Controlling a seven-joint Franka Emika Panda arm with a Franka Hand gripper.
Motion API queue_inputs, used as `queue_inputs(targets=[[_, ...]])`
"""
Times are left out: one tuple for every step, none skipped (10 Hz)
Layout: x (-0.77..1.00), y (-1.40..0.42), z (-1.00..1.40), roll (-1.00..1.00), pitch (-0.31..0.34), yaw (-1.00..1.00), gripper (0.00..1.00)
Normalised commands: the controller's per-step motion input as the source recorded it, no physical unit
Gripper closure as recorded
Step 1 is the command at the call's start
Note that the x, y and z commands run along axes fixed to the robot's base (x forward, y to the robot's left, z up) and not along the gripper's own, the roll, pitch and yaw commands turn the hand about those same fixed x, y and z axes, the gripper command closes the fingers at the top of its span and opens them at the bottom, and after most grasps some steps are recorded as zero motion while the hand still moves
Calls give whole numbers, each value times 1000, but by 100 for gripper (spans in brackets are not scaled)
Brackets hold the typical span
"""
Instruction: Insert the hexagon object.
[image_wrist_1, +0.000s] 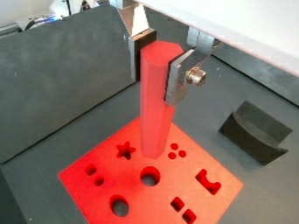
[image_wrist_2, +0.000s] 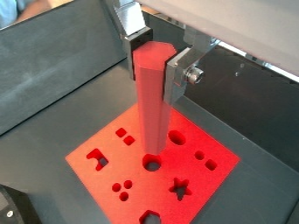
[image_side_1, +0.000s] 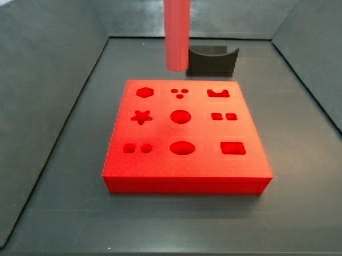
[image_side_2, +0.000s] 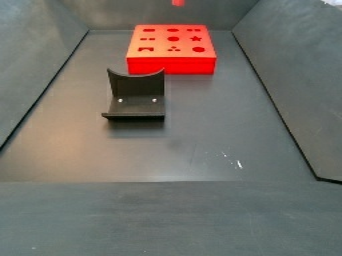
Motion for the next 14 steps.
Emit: queue_inputs(targets=[[0,386,0,-103,0,0,100],[0,723,-171,-144,-4,0,100],[-74,817,-266,-114,-39,-71,100],[-129,669,-394,-36,-74,-143,100],[-280,531,-571,-151,-221,-249,100],[-460,340,-294,-250,-373,-246,100],[-463,223,-69,-324,-437,-189,100],[-463,177,0,-291,-413,-171,100],[-186,0,0,-83,-209,-63,100],[0,0,-17,0,-33,-9,100],[0,0,-17,0,0,0,100],[17,-177,-211,163,0,0,100],[137,-149,-486,196,117,231,100],[174,0,-477,216,199,460,100]])
